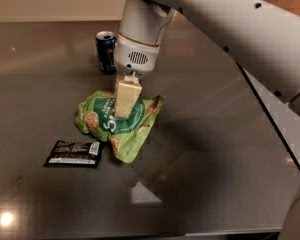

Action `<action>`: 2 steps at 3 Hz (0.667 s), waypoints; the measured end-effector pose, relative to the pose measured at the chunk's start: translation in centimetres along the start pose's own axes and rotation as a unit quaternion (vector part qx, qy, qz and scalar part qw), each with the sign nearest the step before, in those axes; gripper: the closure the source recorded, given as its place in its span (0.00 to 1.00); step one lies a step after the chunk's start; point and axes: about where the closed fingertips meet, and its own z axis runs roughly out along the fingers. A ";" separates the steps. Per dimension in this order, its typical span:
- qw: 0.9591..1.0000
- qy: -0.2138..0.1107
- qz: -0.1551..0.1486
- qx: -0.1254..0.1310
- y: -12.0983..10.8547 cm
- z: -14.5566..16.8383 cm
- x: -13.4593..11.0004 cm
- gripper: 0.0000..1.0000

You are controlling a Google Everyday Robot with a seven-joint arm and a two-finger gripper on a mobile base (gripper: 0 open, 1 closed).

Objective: Move green rice chip bag near rxbar chocolate

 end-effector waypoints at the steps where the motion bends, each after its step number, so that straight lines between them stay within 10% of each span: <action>1: 1.000 -0.010 -0.001 0.012 -0.6 0.0 -0.6 0.36; 2: 1.000 -0.017 -0.002 0.021 -1.0 0.0 -1.1 0.13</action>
Offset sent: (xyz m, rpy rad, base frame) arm 0.0041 0.0056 0.0005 0.0189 -0.0171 -0.0067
